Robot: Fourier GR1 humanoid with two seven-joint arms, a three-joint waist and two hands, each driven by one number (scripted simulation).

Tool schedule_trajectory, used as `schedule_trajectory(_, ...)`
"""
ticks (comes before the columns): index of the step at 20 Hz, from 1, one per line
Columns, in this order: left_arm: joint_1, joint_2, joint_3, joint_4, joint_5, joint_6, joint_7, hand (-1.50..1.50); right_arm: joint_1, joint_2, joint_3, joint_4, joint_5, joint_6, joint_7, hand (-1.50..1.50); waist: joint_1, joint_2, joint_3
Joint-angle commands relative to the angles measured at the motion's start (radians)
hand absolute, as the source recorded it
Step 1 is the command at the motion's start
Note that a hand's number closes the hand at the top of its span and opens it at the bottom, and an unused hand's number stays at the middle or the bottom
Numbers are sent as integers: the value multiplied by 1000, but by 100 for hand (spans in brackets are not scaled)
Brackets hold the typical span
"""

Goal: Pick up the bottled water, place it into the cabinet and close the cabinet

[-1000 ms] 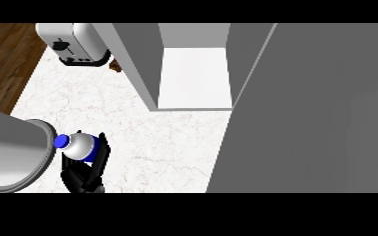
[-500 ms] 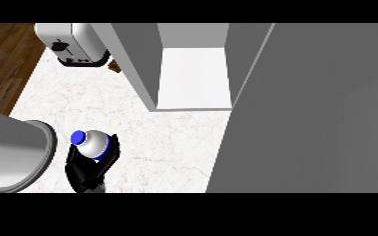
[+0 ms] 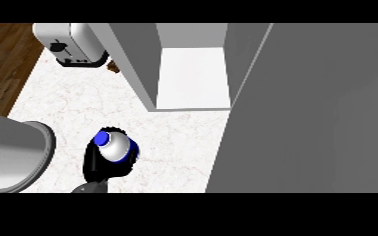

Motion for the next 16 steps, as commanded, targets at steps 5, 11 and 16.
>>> schedule_trajectory(5,-3,26,-22,-98,-58,-50,74,150,-1,-2,-63,-84,29,24,63,-150,19,1,1)
schedule_trajectory(11,75,-46,-90,-325,-43,29,211,150,31,5,96,-110,157,-32,87,-150,16,-3,1)
schedule_trajectory(16,37,-26,-79,-469,-51,106,353,150,72,-24,58,-111,109,-26,25,-150,13,-1,2)
